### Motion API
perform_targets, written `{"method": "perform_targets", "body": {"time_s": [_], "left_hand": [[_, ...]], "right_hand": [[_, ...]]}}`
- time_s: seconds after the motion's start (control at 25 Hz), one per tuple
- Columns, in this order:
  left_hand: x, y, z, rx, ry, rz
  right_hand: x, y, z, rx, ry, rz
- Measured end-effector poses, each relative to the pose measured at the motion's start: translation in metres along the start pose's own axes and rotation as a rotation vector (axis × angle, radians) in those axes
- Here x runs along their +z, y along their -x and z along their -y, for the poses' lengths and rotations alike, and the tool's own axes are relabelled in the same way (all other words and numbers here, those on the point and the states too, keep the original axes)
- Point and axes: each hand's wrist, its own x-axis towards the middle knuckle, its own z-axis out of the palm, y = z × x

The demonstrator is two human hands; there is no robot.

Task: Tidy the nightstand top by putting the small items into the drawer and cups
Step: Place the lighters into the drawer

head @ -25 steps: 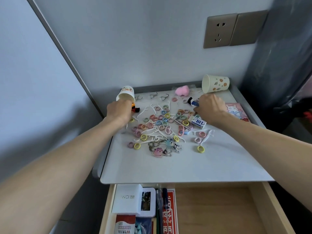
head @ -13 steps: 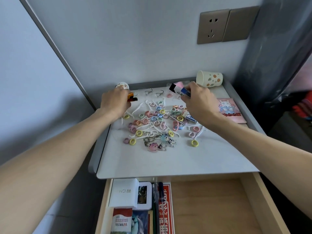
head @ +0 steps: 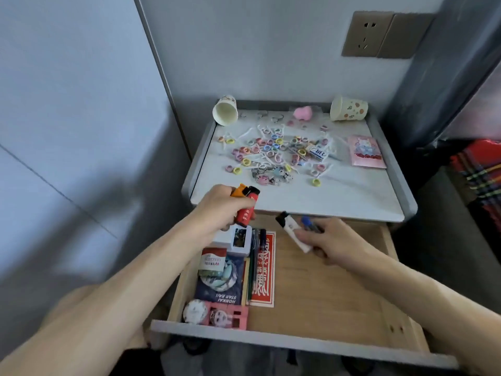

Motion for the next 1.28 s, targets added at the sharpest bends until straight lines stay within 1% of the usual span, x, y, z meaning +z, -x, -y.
{"method": "perform_targets", "body": {"time_s": [0.04, 0.08, 0.16, 0.2, 0.28, 0.36, 0.52, 0.6, 0.88, 0.96, 1.12, 1.2, 1.28], "left_hand": [[0.005, 0.005, 0.012, -0.051, 0.036, 0.024], [0.008, 0.006, 0.023, -0.089, 0.068, 0.039], [0.013, 0.002, 0.037, -0.131, 0.107, 0.037], [0.013, -0.001, 0.041, -0.143, 0.124, 0.027], [0.014, -0.006, 0.045, -0.16, 0.149, 0.018], [0.014, -0.01, 0.048, -0.174, 0.171, 0.027], [0.016, -0.019, 0.051, -0.174, 0.173, 0.031], [0.017, -0.02, 0.052, -0.174, 0.172, 0.032], [0.023, -0.022, 0.055, -0.198, 0.173, 0.011], [0.026, -0.022, 0.055, -0.204, 0.174, 0.004], [0.028, -0.025, 0.057, -0.208, 0.188, 0.014], [0.032, -0.025, 0.057, -0.217, 0.194, 0.029], [0.034, -0.024, 0.056, -0.231, 0.202, 0.031]], "right_hand": [[0.012, 0.006, -0.017, 0.11, 0.005, 0.066], [0.023, 0.005, -0.032, 0.211, 0.017, 0.09], [0.041, -0.013, -0.054, 0.324, 0.024, 0.042], [0.05, -0.028, -0.061, 0.334, 0.022, -0.004], [0.065, -0.054, -0.067, 0.296, 0.032, -0.081], [0.079, -0.076, -0.073, 0.249, 0.103, -0.135], [0.09, -0.094, -0.082, 0.194, 0.265, -0.206], [0.09, -0.096, -0.084, 0.172, 0.306, -0.225], [0.092, -0.099, -0.085, 0.141, 0.249, -0.26], [0.087, -0.096, -0.081, 0.172, 0.184, -0.264], [0.064, -0.084, -0.076, 0.283, -0.144, -0.232], [0.059, -0.079, -0.075, 0.278, -0.314, -0.193], [0.059, -0.075, -0.074, 0.247, -0.414, -0.154]]}}
